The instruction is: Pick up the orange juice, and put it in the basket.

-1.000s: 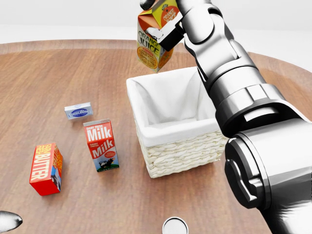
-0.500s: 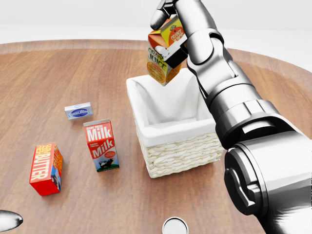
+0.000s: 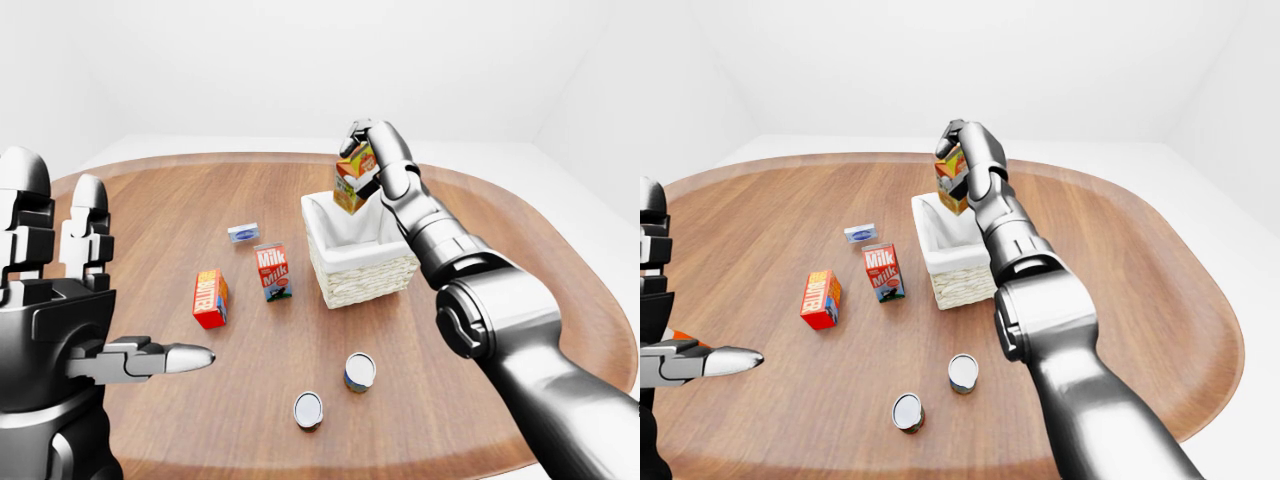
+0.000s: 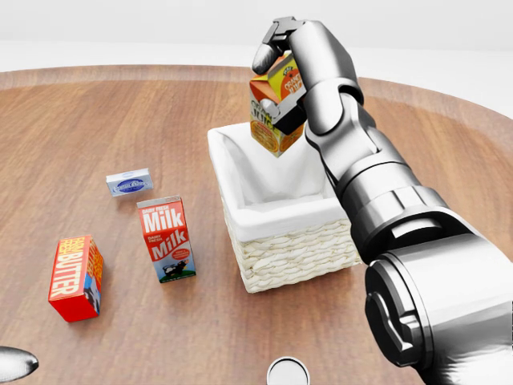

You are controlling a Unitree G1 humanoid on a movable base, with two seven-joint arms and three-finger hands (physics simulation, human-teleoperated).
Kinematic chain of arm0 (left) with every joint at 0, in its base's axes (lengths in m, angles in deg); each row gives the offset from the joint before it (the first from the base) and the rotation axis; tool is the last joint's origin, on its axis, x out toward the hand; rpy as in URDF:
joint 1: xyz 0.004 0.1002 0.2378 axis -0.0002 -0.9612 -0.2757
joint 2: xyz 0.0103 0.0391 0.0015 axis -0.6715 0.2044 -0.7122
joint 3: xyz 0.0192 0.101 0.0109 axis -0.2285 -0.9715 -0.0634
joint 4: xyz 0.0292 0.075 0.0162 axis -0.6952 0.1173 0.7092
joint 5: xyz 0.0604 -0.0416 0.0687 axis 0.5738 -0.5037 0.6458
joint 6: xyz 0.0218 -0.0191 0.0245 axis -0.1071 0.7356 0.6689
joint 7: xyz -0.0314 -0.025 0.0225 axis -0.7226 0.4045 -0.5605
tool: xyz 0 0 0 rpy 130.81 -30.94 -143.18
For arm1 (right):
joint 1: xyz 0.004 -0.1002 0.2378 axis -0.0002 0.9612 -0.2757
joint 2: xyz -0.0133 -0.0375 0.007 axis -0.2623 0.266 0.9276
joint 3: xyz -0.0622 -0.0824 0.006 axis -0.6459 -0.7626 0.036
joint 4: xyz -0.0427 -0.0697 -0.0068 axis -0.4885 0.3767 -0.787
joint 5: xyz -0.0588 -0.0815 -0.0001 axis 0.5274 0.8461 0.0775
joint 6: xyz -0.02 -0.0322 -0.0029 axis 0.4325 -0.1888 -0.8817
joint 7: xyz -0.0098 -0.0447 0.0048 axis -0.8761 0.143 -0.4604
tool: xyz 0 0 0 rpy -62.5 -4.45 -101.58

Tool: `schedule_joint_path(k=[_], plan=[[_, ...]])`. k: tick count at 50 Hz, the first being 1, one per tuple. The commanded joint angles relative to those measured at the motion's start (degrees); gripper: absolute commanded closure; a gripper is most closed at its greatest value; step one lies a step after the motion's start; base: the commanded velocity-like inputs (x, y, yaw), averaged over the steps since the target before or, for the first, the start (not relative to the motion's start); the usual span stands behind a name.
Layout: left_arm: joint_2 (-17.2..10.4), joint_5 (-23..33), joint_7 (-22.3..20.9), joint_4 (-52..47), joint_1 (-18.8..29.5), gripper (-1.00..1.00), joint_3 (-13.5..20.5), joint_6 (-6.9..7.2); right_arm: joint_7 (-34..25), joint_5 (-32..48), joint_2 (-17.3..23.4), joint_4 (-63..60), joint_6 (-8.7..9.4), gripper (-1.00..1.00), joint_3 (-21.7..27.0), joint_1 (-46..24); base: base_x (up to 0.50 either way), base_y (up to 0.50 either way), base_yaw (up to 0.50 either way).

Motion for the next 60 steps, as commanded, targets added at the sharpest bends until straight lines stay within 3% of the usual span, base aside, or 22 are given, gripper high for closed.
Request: schedule_joint_path(k=[1, 60], plan=[[0.05, 0.14, -0.07, 0.33, -0.05, -1.0, -0.19, 0.0, 3.44, 2.61, -0.5, -0.65, 0.0, 1.0, 0.58, 1.01, 0.0, 0.0, 0.0], [-0.02, -0.2, 0.02, -0.14, 0.05, -1.0, 0.1, 0.0, 8.73, 4.72, -2.35, -0.28, 0.0, 1.0, 1.7, 4.78, 0.0, 0.0, 0.0]])
